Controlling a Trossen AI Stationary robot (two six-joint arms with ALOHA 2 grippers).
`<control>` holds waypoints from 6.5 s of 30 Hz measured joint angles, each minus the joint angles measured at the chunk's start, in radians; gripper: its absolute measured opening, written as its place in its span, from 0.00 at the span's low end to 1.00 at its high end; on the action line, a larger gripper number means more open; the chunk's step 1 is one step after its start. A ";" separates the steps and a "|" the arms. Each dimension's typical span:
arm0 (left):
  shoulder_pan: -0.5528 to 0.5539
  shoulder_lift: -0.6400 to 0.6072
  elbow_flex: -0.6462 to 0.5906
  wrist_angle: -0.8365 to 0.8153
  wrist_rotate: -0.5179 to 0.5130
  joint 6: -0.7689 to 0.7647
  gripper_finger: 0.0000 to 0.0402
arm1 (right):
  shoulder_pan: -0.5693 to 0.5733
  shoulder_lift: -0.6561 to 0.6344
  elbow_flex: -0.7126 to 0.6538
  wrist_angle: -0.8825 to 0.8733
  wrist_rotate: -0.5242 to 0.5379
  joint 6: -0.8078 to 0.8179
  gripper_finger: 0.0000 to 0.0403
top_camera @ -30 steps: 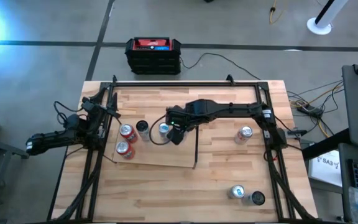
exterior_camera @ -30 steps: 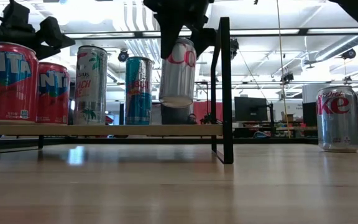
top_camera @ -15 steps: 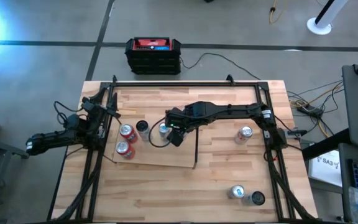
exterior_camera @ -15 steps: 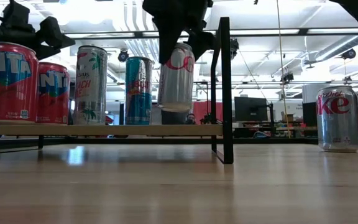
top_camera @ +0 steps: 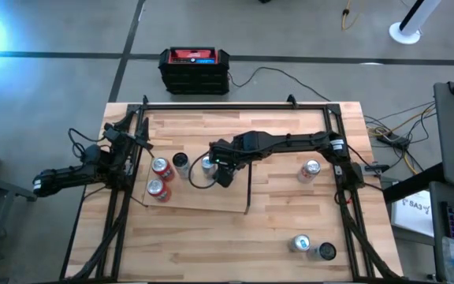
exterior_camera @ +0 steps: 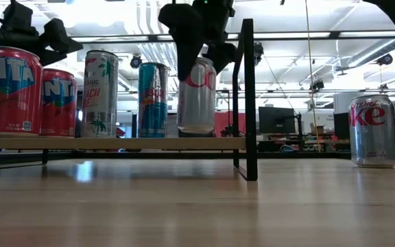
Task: Place canned beverage on shelf
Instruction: Put the top silver soda can on the shelf
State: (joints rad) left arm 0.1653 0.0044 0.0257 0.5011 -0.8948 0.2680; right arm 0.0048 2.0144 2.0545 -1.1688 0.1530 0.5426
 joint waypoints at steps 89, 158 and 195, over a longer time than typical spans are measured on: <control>0.000 0.000 0.000 0.000 0.000 0.000 0.77 | 0.004 -0.001 -0.068 0.023 0.102 0.289 0.71; 0.000 0.000 0.000 0.000 0.000 0.000 0.77 | -0.012 -0.004 0.137 -0.191 -0.129 -0.442 0.92; 0.000 0.000 0.000 0.000 0.000 0.000 0.77 | -0.051 0.000 0.104 -0.199 -0.270 -1.428 0.92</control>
State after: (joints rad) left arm 0.1652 0.0044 0.0257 0.5011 -0.8948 0.2679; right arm -0.0467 2.0144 2.1590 -1.3676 -0.1169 -0.8857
